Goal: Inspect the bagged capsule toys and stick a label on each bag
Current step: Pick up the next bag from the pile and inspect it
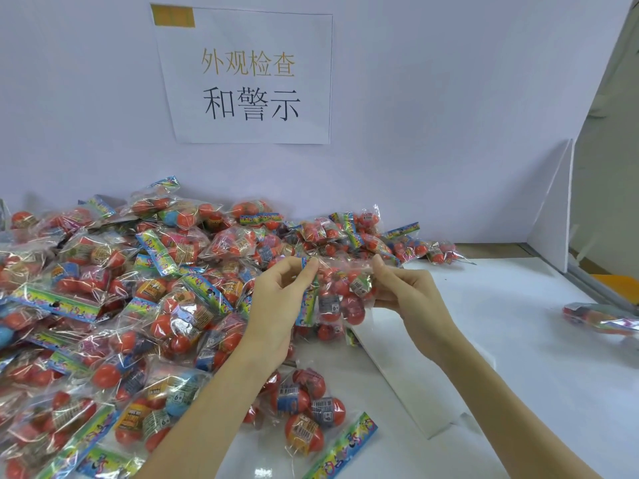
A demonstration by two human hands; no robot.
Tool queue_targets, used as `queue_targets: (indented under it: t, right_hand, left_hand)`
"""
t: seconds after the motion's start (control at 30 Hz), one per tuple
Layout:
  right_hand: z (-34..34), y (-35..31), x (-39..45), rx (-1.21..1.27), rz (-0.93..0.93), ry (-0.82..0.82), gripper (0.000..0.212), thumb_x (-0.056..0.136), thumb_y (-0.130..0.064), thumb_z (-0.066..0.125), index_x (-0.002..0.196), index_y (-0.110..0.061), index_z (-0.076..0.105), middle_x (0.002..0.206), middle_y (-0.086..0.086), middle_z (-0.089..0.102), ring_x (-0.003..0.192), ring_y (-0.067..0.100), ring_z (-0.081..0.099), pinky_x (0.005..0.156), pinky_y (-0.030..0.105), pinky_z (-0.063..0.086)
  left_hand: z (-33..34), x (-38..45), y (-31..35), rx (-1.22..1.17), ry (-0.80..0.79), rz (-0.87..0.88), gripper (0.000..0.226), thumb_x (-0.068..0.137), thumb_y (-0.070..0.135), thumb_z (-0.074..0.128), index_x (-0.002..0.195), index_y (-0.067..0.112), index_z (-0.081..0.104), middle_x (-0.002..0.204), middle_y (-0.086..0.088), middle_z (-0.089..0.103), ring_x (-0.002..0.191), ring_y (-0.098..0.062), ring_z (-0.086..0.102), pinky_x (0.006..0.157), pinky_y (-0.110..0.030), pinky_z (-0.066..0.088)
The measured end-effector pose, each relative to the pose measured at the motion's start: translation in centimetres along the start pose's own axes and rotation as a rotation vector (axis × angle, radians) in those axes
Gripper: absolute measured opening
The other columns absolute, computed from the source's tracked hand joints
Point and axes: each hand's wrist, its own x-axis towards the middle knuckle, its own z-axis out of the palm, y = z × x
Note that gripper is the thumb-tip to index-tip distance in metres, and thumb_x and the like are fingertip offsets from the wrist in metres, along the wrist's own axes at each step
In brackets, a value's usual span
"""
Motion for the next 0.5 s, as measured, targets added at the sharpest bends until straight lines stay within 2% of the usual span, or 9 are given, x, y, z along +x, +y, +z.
queue_targets:
  t: [0.03, 0.1, 0.17, 0.27, 0.37, 0.43, 0.47, 0.5]
  right_hand:
    - [0.04, -0.08, -0.03, 0.024, 0.003, 0.009, 0.044, 0.101, -0.041, 0.059, 0.094, -0.004, 0.083, 0.095, 0.015, 0.080, 0.082, 0.025, 0.075, 0.077, 0.028, 0.060]
    - [0.24, -0.08, -0.09, 0.044, 0.002, 0.040, 0.041, 0.100, -0.038, 0.061, 0.091, -0.004, 0.083, 0.093, 0.016, 0.080, 0.080, 0.026, 0.075, 0.074, 0.028, 0.060]
    - [0.46, 0.05, -0.15, 0.026, 0.001, 0.068, 0.040, 0.102, -0.034, 0.061, 0.086, -0.004, 0.083, 0.088, 0.016, 0.079, 0.076, 0.024, 0.074, 0.072, 0.028, 0.059]
    - [0.44, 0.17, -0.23, -0.085, -0.034, 0.098, 0.044, 0.105, -0.031, 0.058, 0.081, -0.004, 0.083, 0.081, 0.013, 0.079, 0.071, 0.020, 0.073, 0.069, 0.024, 0.057]
    - [0.21, 0.22, -0.02, -0.193, -0.074, 0.149, 0.056, 0.106, -0.037, 0.055, 0.075, 0.002, 0.079, 0.075, 0.013, 0.078, 0.075, 0.030, 0.073, 0.072, 0.025, 0.059]
    - [0.32, 0.41, 0.03, -0.232, -0.104, 0.192, 0.068, 0.106, -0.042, 0.054, 0.064, 0.010, 0.064, 0.066, 0.025, 0.068, 0.072, 0.046, 0.065, 0.078, 0.037, 0.061]
    - [0.42, 0.44, 0.01, -0.237, -0.122, 0.207, 0.070, 0.106, -0.043, 0.053, 0.058, 0.008, 0.054, 0.064, 0.031, 0.061, 0.064, 0.046, 0.058, 0.078, 0.044, 0.060]
    - [0.49, 0.42, 0.00, -0.223, -0.133, 0.195, 0.068, 0.106, -0.044, 0.052, 0.055, 0.001, 0.052, 0.063, 0.030, 0.057, 0.060, 0.040, 0.055, 0.075, 0.047, 0.058]
  left_hand:
    - [0.14, -0.02, -0.05, 0.005, 0.004, 0.017, 0.022, 0.101, 0.029, 0.066, 0.093, 0.010, 0.074, 0.097, -0.015, 0.072, 0.100, -0.031, 0.070, 0.100, -0.046, 0.054]
    - [0.46, -0.16, -0.26, 0.069, -0.002, 0.100, 0.025, 0.105, 0.032, 0.060, 0.095, 0.009, 0.067, 0.085, -0.010, 0.063, 0.080, -0.019, 0.060, 0.083, -0.037, 0.052]
    - [0.63, -0.38, -0.53, 0.238, -0.012, 0.260, 0.022, 0.109, 0.031, 0.052, 0.099, 0.014, 0.062, 0.077, -0.010, 0.055, 0.065, -0.015, 0.048, 0.066, -0.027, 0.045]
    - [0.52, -0.56, -0.81, 0.480, -0.017, 0.506, 0.016, 0.110, 0.023, 0.047, 0.104, 0.013, 0.058, 0.062, -0.004, 0.047, 0.047, -0.010, 0.035, 0.050, -0.016, 0.030]
    - [0.53, -0.54, -0.83, 0.522, -0.039, 0.538, 0.013, 0.109, 0.026, 0.049, 0.105, 0.018, 0.059, 0.056, 0.000, 0.048, 0.041, -0.013, 0.037, 0.044, -0.020, 0.028]
    - [0.64, -0.53, -0.98, 0.530, -0.037, 0.543, 0.013, 0.108, 0.028, 0.050, 0.105, 0.019, 0.058, 0.055, 0.004, 0.049, 0.040, -0.013, 0.038, 0.043, -0.020, 0.028]
    - [0.70, -0.56, -1.03, 0.533, -0.032, 0.541, 0.013, 0.108, 0.027, 0.050, 0.105, 0.018, 0.059, 0.055, 0.006, 0.049, 0.041, -0.012, 0.040, 0.044, -0.020, 0.029]
    - [0.73, -0.55, -1.03, 0.536, -0.019, 0.537, 0.012, 0.108, 0.026, 0.051, 0.105, 0.017, 0.060, 0.056, 0.006, 0.051, 0.042, -0.012, 0.042, 0.045, -0.020, 0.031]
